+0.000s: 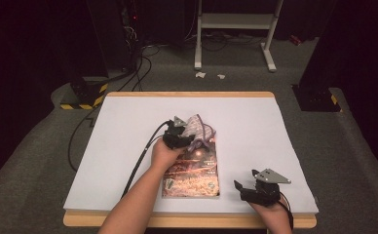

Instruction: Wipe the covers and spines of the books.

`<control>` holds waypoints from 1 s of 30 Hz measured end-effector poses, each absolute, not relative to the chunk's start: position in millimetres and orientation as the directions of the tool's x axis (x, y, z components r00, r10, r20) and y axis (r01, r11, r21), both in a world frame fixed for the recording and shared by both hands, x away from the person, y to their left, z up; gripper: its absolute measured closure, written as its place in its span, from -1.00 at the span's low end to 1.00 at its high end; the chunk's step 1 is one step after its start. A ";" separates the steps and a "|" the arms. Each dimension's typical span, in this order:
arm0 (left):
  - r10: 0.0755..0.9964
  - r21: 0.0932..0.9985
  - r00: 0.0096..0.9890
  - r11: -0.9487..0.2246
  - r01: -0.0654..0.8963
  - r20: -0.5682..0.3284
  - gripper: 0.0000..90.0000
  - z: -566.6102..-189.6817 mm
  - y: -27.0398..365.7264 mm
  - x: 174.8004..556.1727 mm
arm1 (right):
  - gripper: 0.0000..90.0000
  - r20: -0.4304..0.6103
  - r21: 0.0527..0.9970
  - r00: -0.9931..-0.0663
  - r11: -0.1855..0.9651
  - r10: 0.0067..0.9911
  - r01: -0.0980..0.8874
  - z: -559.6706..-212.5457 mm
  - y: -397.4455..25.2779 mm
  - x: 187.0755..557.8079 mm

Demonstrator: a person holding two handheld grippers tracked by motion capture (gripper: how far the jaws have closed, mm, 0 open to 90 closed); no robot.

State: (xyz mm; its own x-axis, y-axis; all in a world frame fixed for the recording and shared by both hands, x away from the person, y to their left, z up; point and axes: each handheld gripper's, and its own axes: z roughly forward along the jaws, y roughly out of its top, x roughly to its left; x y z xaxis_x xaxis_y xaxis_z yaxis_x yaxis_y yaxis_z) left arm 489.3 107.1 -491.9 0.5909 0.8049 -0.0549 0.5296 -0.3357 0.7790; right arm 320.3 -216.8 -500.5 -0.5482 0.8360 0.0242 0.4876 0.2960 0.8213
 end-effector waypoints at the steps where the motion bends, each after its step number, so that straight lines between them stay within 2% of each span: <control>1: 0.808 0.780 0.587 -0.331 0.531 -0.057 0.32 -492.1 111.5 487.9 | -0.58 0.025 0.821 -0.548 0.296 0.836 0.488 -500.5 -216.4 320.0; 18: 0.868 0.789 0.490 -0.243 0.565 -0.083 0.33 -496.0 183.3 470.1 | -0.56 0.019 0.818 -0.554 0.306 0.832 0.488 -501.0 -214.4 320.6; 30: 0.886 0.810 0.460 -0.226 0.542 -0.060 0.34 -490.9 227.3 437.1 | -0.53 0.021 0.818 -0.559 0.307 0.829 0.486 -500.7 -213.6 320.7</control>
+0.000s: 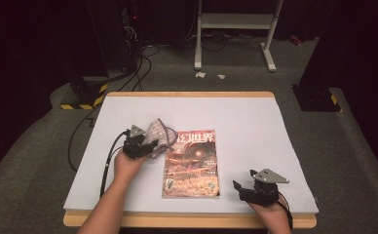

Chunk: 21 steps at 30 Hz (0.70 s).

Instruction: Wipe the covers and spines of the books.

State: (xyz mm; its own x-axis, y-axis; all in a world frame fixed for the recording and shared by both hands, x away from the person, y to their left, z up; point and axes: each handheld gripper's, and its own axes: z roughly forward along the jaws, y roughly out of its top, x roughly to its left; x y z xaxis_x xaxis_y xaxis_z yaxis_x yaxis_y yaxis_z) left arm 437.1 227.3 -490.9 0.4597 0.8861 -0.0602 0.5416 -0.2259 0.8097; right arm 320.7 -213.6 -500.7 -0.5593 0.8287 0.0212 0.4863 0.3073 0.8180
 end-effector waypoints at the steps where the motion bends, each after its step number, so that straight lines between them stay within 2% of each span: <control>1: 0.888 0.814 0.455 -0.217 0.539 -0.065 0.34 -490.2 231.7 433.8 | -0.53 0.021 0.818 -0.560 0.308 0.828 0.486 -500.6 -213.5 320.8; 7: 0.911 0.821 0.406 -0.172 0.544 -0.078 0.33 -485.1 260.1 411.7 | -0.52 0.019 0.819 -0.561 0.309 0.828 0.484 -499.9 -213.5 321.1; 15: 0.942 0.817 0.334 -0.162 0.553 -0.040 0.33 -486.4 293.0 383.3 | -0.51 0.016 0.821 -0.561 0.309 0.828 0.480 -498.9 -213.6 320.9; 21: 0.951 0.810 0.301 -0.121 0.573 -0.071 0.32 -495.2 310.1 374.9 | -0.51 0.017 0.818 -0.562 0.312 0.827 0.484 -499.6 -212.2 321.2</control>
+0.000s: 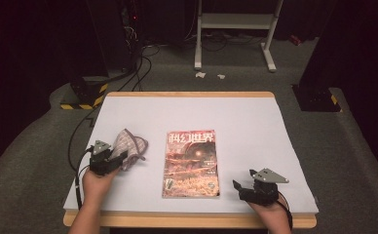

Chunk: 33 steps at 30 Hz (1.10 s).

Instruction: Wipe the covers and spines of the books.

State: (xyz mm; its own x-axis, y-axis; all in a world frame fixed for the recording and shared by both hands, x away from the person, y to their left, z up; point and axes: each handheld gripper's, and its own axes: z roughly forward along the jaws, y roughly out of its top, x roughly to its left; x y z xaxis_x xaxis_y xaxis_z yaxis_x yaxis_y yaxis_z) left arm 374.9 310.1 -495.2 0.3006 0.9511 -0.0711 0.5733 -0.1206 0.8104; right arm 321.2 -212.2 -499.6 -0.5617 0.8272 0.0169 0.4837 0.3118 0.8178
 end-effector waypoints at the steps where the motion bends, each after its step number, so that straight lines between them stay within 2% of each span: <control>1: 0.952 0.810 0.299 -0.120 0.574 -0.071 0.31 -496.5 311.5 374.0 | -0.51 0.015 0.817 -0.563 0.314 0.827 0.483 -499.6 -211.8 321.2; 8: 0.949 0.808 0.305 -0.119 0.578 -0.079 0.23 -500.8 316.2 371.0 | -0.51 0.007 0.817 -0.567 0.322 0.824 0.478 -499.4 -210.0 320.9; 16: 0.952 0.819 0.304 -0.137 0.558 -0.048 -0.13 -495.0 313.5 368.5 | -0.51 0.012 0.818 -0.566 0.318 0.824 0.480 -499.3 -210.5 320.4; 19: 0.953 0.832 0.300 -0.134 0.538 -0.040 -0.21 -488.9 313.0 365.4 | -0.51 0.015 0.817 -0.569 0.318 0.822 0.481 -499.8 -209.9 320.7; 30: 0.945 0.870 0.325 -0.137 0.474 -0.029 -0.28 -470.0 306.7 352.8 | -0.49 0.018 0.813 -0.574 0.322 0.819 0.485 -500.4 -207.5 320.7; 33: 0.937 0.876 0.350 -0.160 0.456 -0.011 -0.21 -467.7 301.3 350.6 | -0.49 0.014 0.814 -0.575 0.325 0.818 0.481 -500.0 -207.7 320.5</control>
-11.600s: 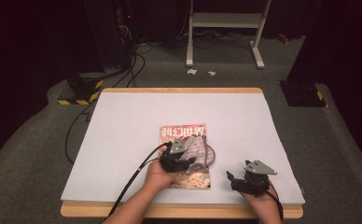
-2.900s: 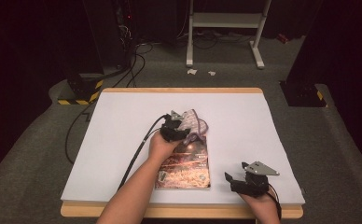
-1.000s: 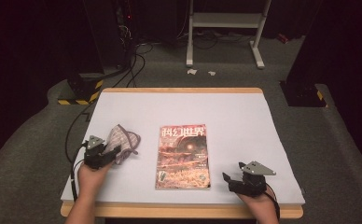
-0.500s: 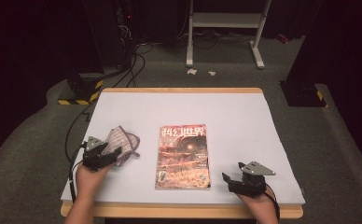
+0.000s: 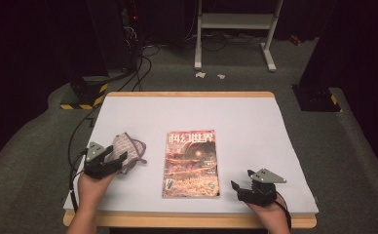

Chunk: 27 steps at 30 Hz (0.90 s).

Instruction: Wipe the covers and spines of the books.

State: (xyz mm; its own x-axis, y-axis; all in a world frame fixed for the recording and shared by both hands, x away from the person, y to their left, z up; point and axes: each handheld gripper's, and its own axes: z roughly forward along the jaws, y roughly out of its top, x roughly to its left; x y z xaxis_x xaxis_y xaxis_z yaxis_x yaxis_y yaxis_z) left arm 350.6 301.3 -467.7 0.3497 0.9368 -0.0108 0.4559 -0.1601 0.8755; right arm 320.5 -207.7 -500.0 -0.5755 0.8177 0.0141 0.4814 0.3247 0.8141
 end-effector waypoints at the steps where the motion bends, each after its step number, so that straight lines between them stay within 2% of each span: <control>1: 0.934 0.878 0.357 -0.162 0.450 -0.010 -0.21 -466.8 300.0 349.9 | -0.48 0.014 0.814 -0.575 0.324 0.818 0.482 -499.8 -207.6 320.4; 12: 0.896 0.899 0.442 -0.158 0.409 -0.043 -0.23 -463.4 279.3 342.8 | -0.47 0.016 0.820 -0.584 0.323 0.812 0.472 -498.1 -207.8 319.7; 19: 0.864 0.885 0.503 -0.214 0.413 -0.026 -0.24 -468.4 254.4 342.6 | -0.47 0.033 0.827 -0.583 0.306 0.812 0.472 -497.4 -205.5 319.1; 27: 0.820 0.877 0.572 -0.271 0.396 -0.005 -0.22 -479.1 219.2 341.9 | -0.45 0.000 0.828 -0.607 0.341 0.795 0.446 -496.0 -192.7 317.5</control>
